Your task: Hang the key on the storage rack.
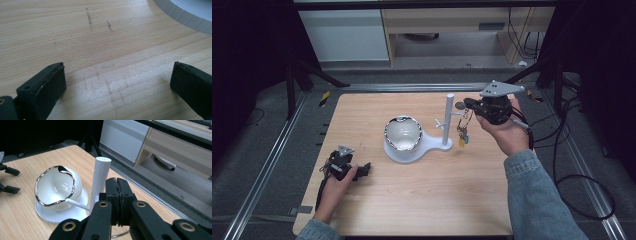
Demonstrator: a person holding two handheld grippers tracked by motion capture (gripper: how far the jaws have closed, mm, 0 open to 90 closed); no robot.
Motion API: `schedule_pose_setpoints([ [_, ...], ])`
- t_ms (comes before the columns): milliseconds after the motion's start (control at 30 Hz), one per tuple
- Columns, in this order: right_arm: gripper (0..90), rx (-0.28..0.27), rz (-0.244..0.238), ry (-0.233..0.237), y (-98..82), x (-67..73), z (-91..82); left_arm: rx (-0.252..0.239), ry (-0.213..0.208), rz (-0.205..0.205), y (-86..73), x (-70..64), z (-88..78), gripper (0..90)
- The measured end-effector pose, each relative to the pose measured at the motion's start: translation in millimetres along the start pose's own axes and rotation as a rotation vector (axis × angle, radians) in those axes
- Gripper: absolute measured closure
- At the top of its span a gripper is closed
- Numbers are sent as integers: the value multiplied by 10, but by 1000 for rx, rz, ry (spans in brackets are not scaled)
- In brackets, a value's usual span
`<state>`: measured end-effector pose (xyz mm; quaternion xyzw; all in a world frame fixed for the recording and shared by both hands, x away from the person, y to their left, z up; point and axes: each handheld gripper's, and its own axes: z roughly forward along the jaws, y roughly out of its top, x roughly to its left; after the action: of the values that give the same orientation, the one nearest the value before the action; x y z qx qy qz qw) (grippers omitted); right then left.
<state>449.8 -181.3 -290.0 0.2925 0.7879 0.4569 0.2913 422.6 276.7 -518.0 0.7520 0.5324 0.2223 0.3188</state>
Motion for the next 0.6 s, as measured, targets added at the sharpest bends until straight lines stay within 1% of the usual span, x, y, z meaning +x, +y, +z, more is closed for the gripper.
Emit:
schedule_pose_setpoints([
  [33,894,-6,4,-6,-2,-6,1,0,0,0,0,0,0,0],
  [100,895,-14,19,8,-2,-24,3,0,0,0,0,0,0,0],
  [200,895,-16,26,14,2,-25,3,0,0,0,0,0,0,0],
  [300,894,-19,15,18,27,17,0,0,0,0,0,0,0,0],
  [600,895,-12,18,19,58,12,62,0,0,0,0,0,0,0],
])
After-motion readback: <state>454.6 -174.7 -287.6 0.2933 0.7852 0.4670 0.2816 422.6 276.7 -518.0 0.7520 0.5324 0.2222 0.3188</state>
